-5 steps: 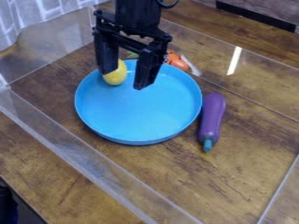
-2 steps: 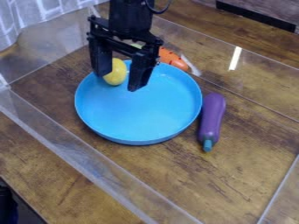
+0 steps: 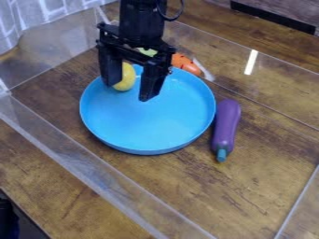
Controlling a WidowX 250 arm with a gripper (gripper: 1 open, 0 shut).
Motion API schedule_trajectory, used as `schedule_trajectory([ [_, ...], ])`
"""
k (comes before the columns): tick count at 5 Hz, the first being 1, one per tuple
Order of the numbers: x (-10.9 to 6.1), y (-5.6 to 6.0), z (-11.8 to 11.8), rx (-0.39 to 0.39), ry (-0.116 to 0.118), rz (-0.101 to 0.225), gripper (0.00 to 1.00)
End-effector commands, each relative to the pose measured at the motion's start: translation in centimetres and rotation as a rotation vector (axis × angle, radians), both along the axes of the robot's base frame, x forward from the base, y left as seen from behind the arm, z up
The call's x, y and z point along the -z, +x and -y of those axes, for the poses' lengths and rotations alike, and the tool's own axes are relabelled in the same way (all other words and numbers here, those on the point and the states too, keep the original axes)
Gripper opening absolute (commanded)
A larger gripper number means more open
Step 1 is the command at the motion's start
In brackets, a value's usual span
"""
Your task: Remove the lemon from the blue tray and put it on the table
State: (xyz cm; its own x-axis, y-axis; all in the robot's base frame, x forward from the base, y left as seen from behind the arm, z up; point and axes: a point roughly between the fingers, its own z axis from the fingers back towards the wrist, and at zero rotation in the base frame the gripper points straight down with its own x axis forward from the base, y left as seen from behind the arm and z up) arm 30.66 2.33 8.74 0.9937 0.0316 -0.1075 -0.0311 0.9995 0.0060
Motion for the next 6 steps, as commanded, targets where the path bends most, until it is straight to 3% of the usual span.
schedule_trajectory([
  [1, -1.2, 1.2, -0.9, -0.030, 0.003, 0.058, 1.00],
  [6, -0.5, 2.5, -2.1, -0.069, 0.001, 0.080, 1.00],
])
